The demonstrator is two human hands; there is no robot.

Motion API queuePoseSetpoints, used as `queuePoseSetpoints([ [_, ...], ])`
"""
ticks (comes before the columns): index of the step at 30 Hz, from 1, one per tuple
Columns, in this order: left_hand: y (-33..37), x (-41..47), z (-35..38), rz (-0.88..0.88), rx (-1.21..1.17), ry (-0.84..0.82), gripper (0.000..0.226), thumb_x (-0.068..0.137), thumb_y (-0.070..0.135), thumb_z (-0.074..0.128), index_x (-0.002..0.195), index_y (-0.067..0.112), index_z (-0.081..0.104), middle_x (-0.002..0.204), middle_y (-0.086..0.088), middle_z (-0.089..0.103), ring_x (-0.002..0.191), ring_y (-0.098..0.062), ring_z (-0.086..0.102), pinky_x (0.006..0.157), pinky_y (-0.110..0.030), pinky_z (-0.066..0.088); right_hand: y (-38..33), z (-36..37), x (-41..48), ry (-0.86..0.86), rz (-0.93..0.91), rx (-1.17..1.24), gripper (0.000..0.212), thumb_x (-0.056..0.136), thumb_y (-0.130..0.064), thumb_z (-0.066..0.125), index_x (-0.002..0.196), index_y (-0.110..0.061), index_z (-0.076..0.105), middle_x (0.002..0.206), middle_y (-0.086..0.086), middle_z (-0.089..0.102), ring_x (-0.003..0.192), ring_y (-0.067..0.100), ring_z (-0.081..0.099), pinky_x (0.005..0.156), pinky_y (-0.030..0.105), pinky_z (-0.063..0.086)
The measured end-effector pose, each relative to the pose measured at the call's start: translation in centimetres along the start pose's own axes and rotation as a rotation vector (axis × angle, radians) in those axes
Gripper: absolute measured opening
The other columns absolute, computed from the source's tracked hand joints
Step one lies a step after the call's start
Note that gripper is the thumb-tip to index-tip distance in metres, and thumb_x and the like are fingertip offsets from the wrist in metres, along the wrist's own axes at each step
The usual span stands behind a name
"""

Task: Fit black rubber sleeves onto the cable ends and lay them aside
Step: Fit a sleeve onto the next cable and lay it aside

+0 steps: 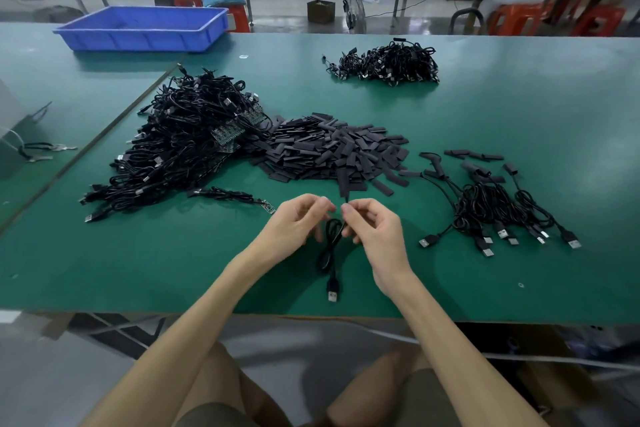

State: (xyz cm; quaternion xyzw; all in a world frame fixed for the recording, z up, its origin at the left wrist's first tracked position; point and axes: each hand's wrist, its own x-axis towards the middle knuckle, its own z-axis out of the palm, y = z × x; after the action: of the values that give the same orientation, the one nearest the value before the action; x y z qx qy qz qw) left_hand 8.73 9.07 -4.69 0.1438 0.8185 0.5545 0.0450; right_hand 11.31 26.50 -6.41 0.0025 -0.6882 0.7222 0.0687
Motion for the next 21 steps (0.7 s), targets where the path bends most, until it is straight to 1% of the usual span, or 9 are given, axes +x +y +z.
queuePoseSetpoints([
  [2, 0.4, -0.3, 0.0, -0.003, 0.204, -0.127, 0.023, 0.098, 0.041, 0.063, 0.104, 0.019, 0.067, 0.082, 0.009, 0.073, 0.063, -0.007, 0.066, 0.06, -0.019, 0.047, 0.0, -0.1, 0.2, 0.067, 0.016, 0.084, 0.004, 0.097, -0.016, 0.071, 0.095, -0.013, 0.071, 0.072, -0.007, 0.069, 0.065, 0.007, 0.061, 0.061, 0.02, 0.048],
  [3, 0.7, -0.3, 0.1, -0.012, 0.242, -0.182, 0.023, 0.096, 0.04, 0.068, 0.102, 0.018, 0.067, 0.083, 0.007, 0.073, 0.065, -0.009, 0.068, 0.06, -0.019, 0.048, 0.1, -0.2, 0.3, 0.092, 0.018, 0.108, 0.004, 0.098, -0.016, 0.071, 0.095, -0.012, 0.07, 0.07, -0.008, 0.068, 0.064, 0.007, 0.06, 0.061, 0.02, 0.048],
  [6, 1.5, -0.3, 0.3, -0.065, 0.122, -0.235, 0.017, 0.095, 0.024, 0.072, 0.093, 0.008, 0.068, 0.063, 0.004, 0.068, 0.051, -0.016, 0.062, 0.046, -0.023, 0.045, 0.1, -0.3, 0.4, 0.131, 0.027, 0.149, 0.007, 0.099, -0.019, 0.07, 0.096, -0.012, 0.071, 0.07, -0.009, 0.066, 0.065, 0.007, 0.059, 0.063, 0.021, 0.049],
  [7, 1.8, -0.1, 0.2, -0.087, 0.063, -0.234, 0.017, 0.095, 0.02, 0.071, 0.092, 0.003, 0.068, 0.06, 0.001, 0.065, 0.051, -0.019, 0.06, 0.045, -0.024, 0.045, 0.2, -0.3, 0.4, 0.141, 0.037, 0.172, 0.01, 0.1, -0.021, 0.068, 0.097, -0.012, 0.071, 0.071, -0.009, 0.067, 0.067, 0.008, 0.06, 0.065, 0.022, 0.049],
  [10, 3.6, 1.1, -0.4, -0.117, -0.082, -0.219, 0.022, 0.097, 0.018, 0.069, 0.092, -0.004, 0.069, 0.066, -0.011, 0.064, 0.056, -0.021, 0.06, 0.049, -0.025, 0.049, 0.2, -0.3, 0.6, 0.188, 0.085, 0.227, 0.021, 0.107, -0.027, 0.056, 0.103, -0.013, 0.072, 0.081, -0.004, 0.071, 0.077, 0.01, 0.064, 0.075, 0.027, 0.052],
  [13, 6.1, 3.4, 0.1, -0.109, -0.188, -0.2, 0.023, 0.096, 0.019, 0.07, 0.087, -0.002, 0.068, 0.068, -0.008, 0.067, 0.056, -0.017, 0.06, 0.052, -0.023, 0.049, 0.3, -0.1, 0.7, 0.158, 0.088, 0.104, 0.017, 0.107, -0.023, 0.057, 0.102, -0.015, 0.071, 0.081, -0.006, 0.074, 0.073, 0.008, 0.067, 0.069, 0.022, 0.052],
  [17, 9.4, 7.1, 3.0, -0.168, -0.169, -0.237, 0.036, 0.094, 0.023, 0.074, 0.096, -0.012, 0.068, 0.071, -0.012, 0.067, 0.06, -0.02, 0.063, 0.059, -0.025, 0.052, -0.1, 1.0, 0.5, 0.045, 0.048, -0.114, 0.013, 0.104, -0.015, 0.059, 0.097, -0.019, 0.068, 0.08, -0.005, 0.072, 0.064, 0.004, 0.066, 0.064, 0.017, 0.048],
  [19, 10.6, 8.6, 5.3, -0.211, -0.128, -0.279, 0.033, 0.094, 0.019, 0.073, 0.098, -0.013, 0.069, 0.069, -0.012, 0.069, 0.055, -0.016, 0.065, 0.055, -0.021, 0.054, -0.5, 1.1, 0.2, -0.028, 0.026, -0.287, 0.016, 0.102, -0.017, 0.059, 0.087, -0.023, 0.063, 0.07, -0.011, 0.069, 0.058, -0.001, 0.062, 0.058, 0.011, 0.043],
  [21, 11.1, 9.6, 7.8, -0.266, -0.065, -0.337, 0.033, 0.095, 0.017, 0.072, 0.101, -0.015, 0.068, 0.068, -0.014, 0.071, 0.054, -0.016, 0.067, 0.056, -0.023, 0.058, -0.3, 1.0, -0.2, -0.1, 0.013, -0.321, 0.028, 0.098, -0.012, 0.059, 0.072, -0.02, 0.054, 0.055, -0.015, 0.058, 0.046, 0.004, 0.05, 0.048, 0.015, 0.035],
])
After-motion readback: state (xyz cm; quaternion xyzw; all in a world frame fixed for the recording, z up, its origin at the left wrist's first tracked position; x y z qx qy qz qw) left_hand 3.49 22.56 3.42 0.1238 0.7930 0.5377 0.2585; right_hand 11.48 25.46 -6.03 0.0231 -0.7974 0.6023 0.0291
